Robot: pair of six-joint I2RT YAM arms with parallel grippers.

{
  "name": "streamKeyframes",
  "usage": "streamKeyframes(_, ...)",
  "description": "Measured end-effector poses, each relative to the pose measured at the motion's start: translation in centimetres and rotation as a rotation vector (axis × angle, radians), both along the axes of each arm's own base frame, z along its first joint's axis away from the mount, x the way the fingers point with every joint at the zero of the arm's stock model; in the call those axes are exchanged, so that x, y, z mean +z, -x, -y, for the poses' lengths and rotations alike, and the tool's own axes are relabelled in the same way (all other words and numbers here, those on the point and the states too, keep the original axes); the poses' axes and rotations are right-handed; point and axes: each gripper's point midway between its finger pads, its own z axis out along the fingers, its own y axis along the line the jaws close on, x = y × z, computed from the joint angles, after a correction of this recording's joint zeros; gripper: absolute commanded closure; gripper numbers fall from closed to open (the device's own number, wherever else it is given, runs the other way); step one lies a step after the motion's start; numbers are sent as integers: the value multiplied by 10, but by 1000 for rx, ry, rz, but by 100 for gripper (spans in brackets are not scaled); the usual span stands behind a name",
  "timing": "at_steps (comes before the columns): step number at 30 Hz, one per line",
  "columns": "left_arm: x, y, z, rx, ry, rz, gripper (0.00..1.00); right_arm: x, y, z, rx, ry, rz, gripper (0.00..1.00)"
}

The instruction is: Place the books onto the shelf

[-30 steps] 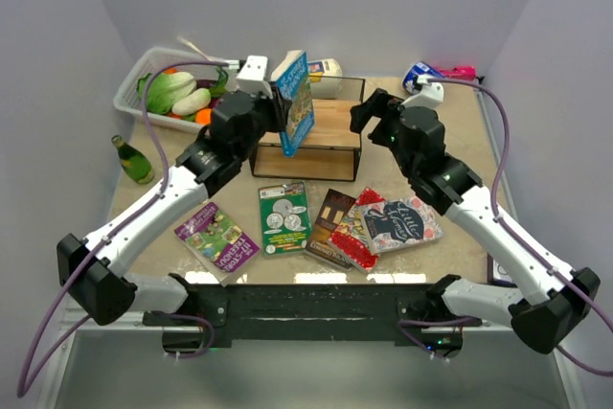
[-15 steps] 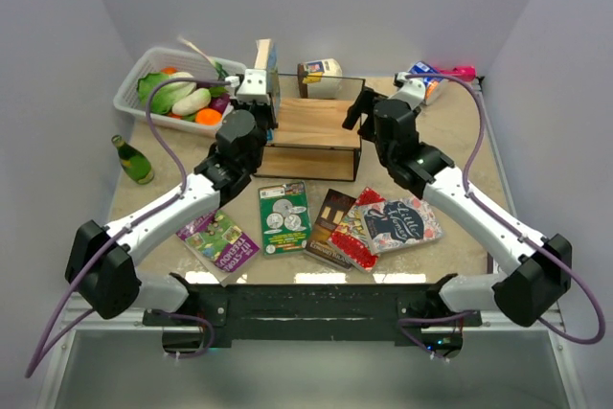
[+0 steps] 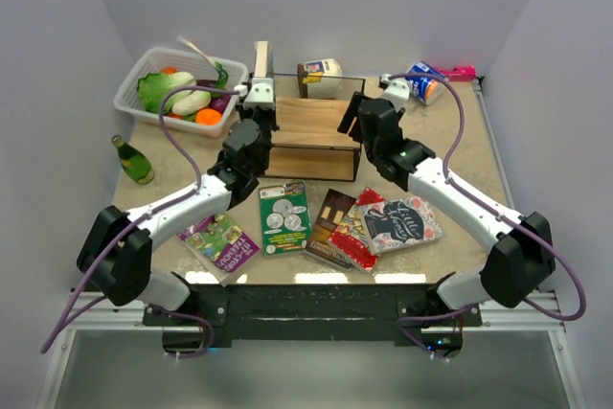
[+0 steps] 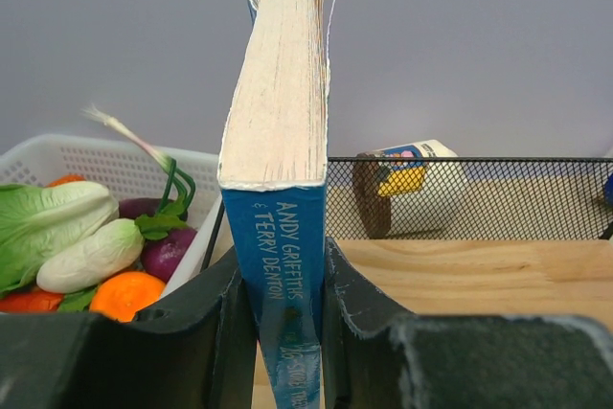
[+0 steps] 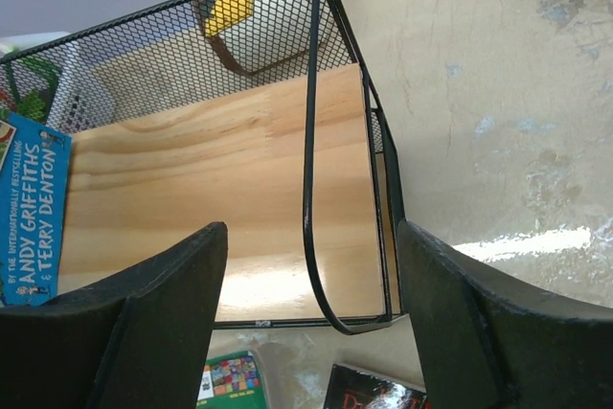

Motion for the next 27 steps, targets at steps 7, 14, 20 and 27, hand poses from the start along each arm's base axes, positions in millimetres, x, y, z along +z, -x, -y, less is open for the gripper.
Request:
streamKeyframes(7,-1,-9,-15,37,20,5,100,1,-2,0,-1,-2,7,38)
streamKeyframes(14,-1,-14,-21,44,37,-11,68,2,-2,1,-3,-4,10,34)
streamKeyframes(20,-3,-14,-21,40,43,-22,43,3,-3,0,-1,-3,12,29)
streamKeyframes(27,1,-10,-23,40,41,-26,36,3,-3,0,2,-4,13,26)
